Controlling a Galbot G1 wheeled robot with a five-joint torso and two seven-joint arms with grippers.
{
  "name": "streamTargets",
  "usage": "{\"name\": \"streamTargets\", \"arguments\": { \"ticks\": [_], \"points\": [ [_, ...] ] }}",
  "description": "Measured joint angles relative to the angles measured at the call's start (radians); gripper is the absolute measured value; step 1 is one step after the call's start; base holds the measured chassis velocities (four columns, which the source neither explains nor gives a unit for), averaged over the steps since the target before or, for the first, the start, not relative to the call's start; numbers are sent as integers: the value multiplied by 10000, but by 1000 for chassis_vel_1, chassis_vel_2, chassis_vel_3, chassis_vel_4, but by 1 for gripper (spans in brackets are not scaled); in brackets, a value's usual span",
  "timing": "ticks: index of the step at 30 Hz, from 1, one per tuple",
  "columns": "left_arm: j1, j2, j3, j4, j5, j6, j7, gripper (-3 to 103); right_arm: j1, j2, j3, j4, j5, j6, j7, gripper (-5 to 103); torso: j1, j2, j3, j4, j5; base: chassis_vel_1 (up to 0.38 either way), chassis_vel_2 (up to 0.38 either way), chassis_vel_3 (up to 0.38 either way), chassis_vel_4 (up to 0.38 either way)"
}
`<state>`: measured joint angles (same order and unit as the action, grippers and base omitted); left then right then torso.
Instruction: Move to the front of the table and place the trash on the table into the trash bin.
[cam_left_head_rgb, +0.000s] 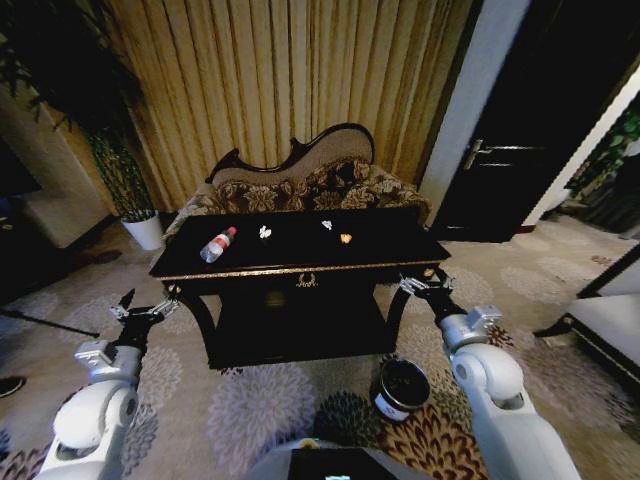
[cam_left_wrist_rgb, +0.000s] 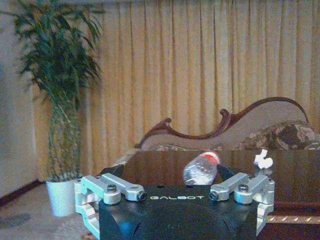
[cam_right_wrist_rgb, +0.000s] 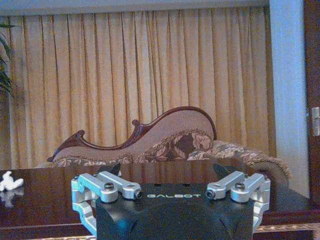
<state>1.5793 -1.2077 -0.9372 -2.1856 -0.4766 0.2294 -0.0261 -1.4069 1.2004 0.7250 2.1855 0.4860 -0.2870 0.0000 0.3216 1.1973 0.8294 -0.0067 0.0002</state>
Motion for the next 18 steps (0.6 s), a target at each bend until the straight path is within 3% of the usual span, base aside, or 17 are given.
{"name": "streamTargets", "arguments": {
  "ticks": [7,18],
  "points": [
    [-1,61,-19,-388,-354,1031,-348,100,-59,168,-209,-279,-61,-46,0,100,0,0,0,1,-1,-181,179,181,-175],
    [-44,162,-42,-626,-380,1232,-396,100,170,146,-310,-406,-83,-75,0,100,-1,1,-2,2,-3,-124,133,140,-137]
  ]
}}
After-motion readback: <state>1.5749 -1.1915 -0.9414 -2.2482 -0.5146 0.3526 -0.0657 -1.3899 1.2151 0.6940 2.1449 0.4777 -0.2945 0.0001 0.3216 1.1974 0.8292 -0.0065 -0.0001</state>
